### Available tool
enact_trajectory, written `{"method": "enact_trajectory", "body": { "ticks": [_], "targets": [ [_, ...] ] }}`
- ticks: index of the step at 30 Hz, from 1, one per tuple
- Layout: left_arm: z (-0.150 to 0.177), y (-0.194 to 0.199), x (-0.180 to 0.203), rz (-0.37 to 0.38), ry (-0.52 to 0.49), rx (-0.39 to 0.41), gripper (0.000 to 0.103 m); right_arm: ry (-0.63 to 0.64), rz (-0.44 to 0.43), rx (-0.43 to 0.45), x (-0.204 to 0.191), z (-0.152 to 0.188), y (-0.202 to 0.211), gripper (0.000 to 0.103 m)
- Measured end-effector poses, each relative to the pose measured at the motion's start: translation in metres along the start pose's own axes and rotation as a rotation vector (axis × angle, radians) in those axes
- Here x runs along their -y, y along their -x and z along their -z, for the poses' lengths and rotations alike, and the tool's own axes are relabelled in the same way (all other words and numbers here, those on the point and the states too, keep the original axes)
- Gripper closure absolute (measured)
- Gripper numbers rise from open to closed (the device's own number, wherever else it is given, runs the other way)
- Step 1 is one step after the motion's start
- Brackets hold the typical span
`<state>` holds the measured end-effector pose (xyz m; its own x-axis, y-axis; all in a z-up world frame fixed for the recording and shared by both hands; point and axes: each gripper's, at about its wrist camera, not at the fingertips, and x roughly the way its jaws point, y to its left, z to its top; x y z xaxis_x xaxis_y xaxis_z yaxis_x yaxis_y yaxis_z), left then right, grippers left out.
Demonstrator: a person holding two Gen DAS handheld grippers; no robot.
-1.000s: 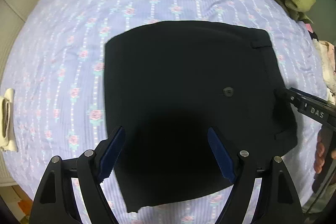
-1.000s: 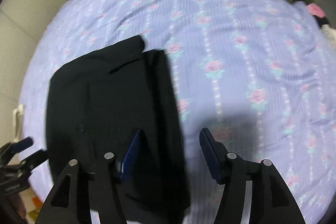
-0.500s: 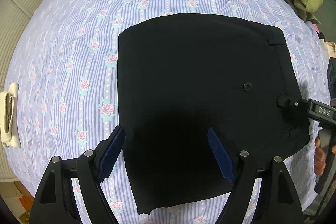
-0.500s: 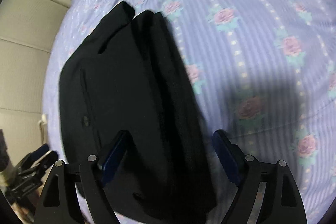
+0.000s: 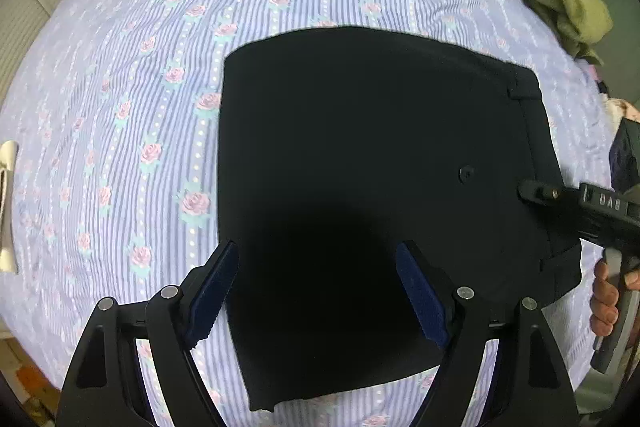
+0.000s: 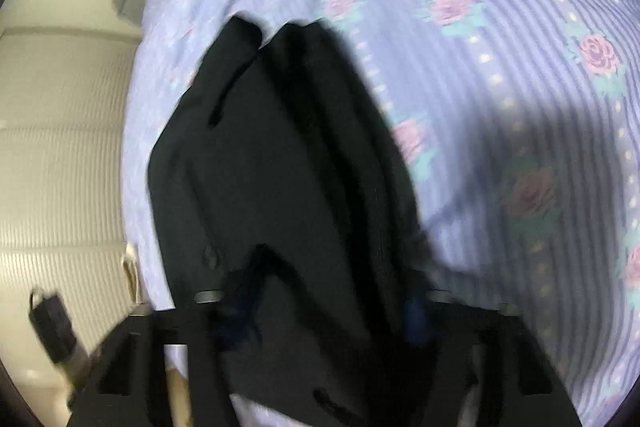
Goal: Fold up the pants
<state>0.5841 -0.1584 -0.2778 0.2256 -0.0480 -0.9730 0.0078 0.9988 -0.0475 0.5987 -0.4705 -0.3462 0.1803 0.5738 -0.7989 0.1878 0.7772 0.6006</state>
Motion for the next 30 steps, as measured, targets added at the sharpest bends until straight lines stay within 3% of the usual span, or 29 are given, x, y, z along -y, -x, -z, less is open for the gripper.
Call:
{"method": "enact_trajectory", "body": {
  "ticks": [2, 6, 9, 14, 17, 22, 24, 25, 26, 28, 30],
  "targets": [
    [-0.003, 0.004, -0.013, 0.030, 0.011, 0.018, 0.022, 0.052, 0.088, 0.036, -0.020, 0.004, 0.006, 0.068],
    [-0.012, 0.002, -0.057, 0.108, 0.112, 0.032, 0.022, 0.227, 0.412, 0.084, -0.071, 0.004, -0.001, 0.071],
    [-0.015, -0.003, -0.092, 0.151, 0.221, 0.031, 0.022, 0.225, 0.517, 0.102, -0.069, 0.008, -0.009, 0.072],
    [-0.018, -0.023, -0.088, 0.254, 0.159, -0.005, 0.022, 0.273, 0.569, 0.088, -0.064, 0.004, -0.014, 0.072],
    [-0.022, -0.038, -0.090, 0.235, 0.166, -0.018, 0.022, 0.258, 0.549, 0.073, -0.058, 0.000, -0.013, 0.072],
    [-0.018, -0.063, -0.089, 0.290, 0.195, -0.061, 0.021, 0.288, 0.567, 0.075, -0.060, -0.002, -0.023, 0.072],
    [-0.017, -0.061, -0.085, 0.361, 0.181, -0.073, 0.026, 0.280, 0.548, 0.078, -0.058, -0.003, -0.024, 0.071],
    [-0.017, -0.058, -0.082, 0.437, 0.179, -0.086, 0.031, 0.277, 0.536, 0.076, -0.057, -0.002, -0.024, 0.071],
    [-0.018, -0.052, -0.077, 0.490, 0.171, -0.083, 0.029, 0.277, 0.527, 0.073, -0.052, 0.001, -0.020, 0.071],
    [-0.018, -0.044, -0.070, 0.483, 0.124, -0.050, 0.029, 0.277, 0.507, 0.065, -0.045, 0.001, -0.017, 0.070],
    [-0.019, -0.056, -0.067, 0.426, 0.105, -0.072, 0.029, 0.266, 0.482, 0.056, -0.040, -0.002, -0.016, 0.068]
  ]
}}
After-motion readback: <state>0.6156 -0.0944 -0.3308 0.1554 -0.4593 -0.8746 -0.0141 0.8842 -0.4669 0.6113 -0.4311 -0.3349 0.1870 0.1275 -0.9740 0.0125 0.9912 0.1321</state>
